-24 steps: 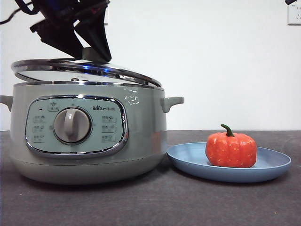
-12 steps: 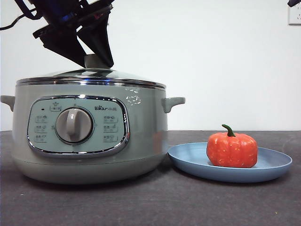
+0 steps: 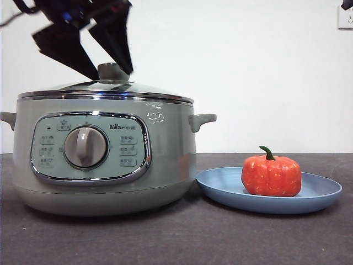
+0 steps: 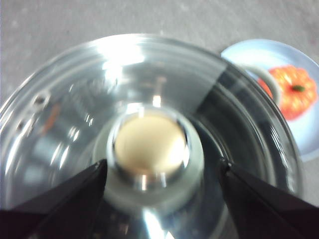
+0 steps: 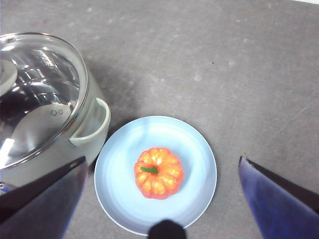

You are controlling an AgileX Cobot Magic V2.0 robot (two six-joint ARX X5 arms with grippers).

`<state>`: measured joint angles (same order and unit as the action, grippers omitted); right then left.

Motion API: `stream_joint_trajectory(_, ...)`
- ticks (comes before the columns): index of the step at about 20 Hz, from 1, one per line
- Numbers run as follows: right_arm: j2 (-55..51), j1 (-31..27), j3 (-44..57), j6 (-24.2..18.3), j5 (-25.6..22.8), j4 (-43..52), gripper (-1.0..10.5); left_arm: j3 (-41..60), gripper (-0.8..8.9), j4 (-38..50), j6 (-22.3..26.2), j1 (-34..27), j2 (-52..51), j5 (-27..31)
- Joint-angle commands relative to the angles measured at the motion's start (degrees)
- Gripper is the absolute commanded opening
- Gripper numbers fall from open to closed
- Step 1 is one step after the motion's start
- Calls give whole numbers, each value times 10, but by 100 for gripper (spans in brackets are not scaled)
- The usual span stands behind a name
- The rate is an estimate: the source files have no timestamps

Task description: Take the pumpkin out from the steamer,put the pumpkin in the blue plate,close the lid

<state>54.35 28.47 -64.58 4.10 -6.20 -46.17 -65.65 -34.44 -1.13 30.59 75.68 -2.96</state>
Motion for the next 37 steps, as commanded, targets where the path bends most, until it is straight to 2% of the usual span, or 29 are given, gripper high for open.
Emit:
stream_joint_trajectory(1, -8, 0, 6, 5, -1, -7, 501, -1, 374, -42, -5, 2, -39, 0)
stream_joint_trajectory(5, -17, 2, 6, 10, 3, -37, 495, -1, 350, -118, -18, 2, -118, -1)
stream_joint_trajectory(6, -19, 2, 6, 11, 7, -43, 438, -1, 269, -130, -21, 2, -136, -2)
stream_joint_trajectory(7, -20, 2, 6, 11, 21, -45, 339, -1, 177, -140, -21, 2, -151, -2)
stream_joint_trajectory(8, -24, 2, 6, 12, 42, -45, 199, -1, 46, -147, -21, 2, -170, -2)
stream_joint_trajectory(9, -28, 2, 6, 12, 52, -43, 100, -1, -18, -150, -21, 2, -185, 0)
stream_joint_trajectory(10, -35, 2, 8, 12, 52, -38, 16, -1, -8, -149, -18, 2, -202, 1)
stream_joint_trajectory(11, -42, 2, 11, 12, 52, -29, -19, -1, -8, -149, -18, 2, -215, 9)
stream_joint_trajectory(13, -63, 8, 28, 12, 52, 3, -17, 1, -8, -150, -14, 2, -245, 44)
stream_joint_trajectory(16, -112, 22, 92, 17, 43, 74, -17, 18, -8, -139, -8, 3, -292, 61)
stream_joint_trajectory(22, -212, 46, 265, 71, 43, 240, -17, 169, -8, -64, 0, 3, -421, 62)
stream_joint_trajectory(25, -207, 46, 282, 82, 42, 246, -16, 211, -8, -63, -5, 3, -440, 59)
stream_joint_trajectory(27, -202, 46, 282, 84, 42, 243, -16, 211, -3, -88, -24, 3, -436, 58)
stream_joint_trajectory(31, -202, 46, 282, 85, 44, 234, -16, 211, -3, -120, -23, 3, -428, 58)
stream_joint_trajectory(37, -203, 46, 282, 85, 43, 229, -16, 211, -3, -124, -23, 3, -427, 59)
